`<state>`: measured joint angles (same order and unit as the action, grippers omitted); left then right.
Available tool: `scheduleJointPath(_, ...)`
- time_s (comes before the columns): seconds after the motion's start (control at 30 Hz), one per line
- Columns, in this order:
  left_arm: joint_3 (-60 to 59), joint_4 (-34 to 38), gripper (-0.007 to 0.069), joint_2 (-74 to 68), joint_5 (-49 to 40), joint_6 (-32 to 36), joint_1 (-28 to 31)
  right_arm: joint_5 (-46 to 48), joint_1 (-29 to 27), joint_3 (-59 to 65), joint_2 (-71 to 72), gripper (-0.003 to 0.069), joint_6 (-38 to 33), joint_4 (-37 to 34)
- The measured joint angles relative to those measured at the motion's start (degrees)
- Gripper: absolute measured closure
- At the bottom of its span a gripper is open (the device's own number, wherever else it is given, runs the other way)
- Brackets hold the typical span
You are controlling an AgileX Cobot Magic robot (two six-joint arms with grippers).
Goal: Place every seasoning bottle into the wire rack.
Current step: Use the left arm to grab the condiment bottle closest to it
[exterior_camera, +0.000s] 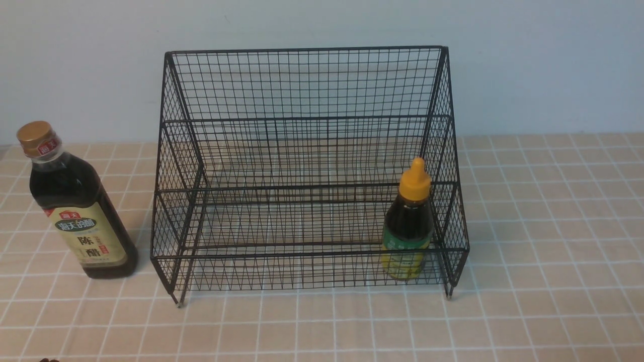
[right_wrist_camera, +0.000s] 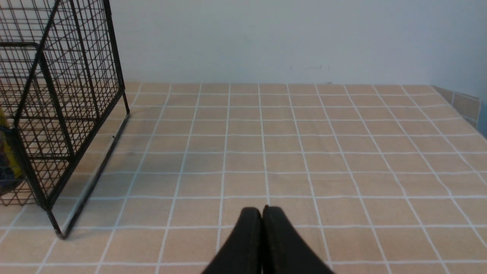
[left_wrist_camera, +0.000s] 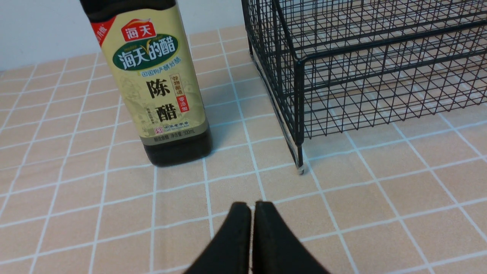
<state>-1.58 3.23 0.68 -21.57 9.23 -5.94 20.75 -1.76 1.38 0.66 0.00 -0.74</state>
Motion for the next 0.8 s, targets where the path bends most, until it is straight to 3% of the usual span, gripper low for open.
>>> scheduleJointPath(0.8, 0.00, 0.00, 0.0631, 0.00, 0.00, 0.00, 0.00, 0.24, 0.00, -0.04, 0.00, 0.0673, -0.52, 0.16)
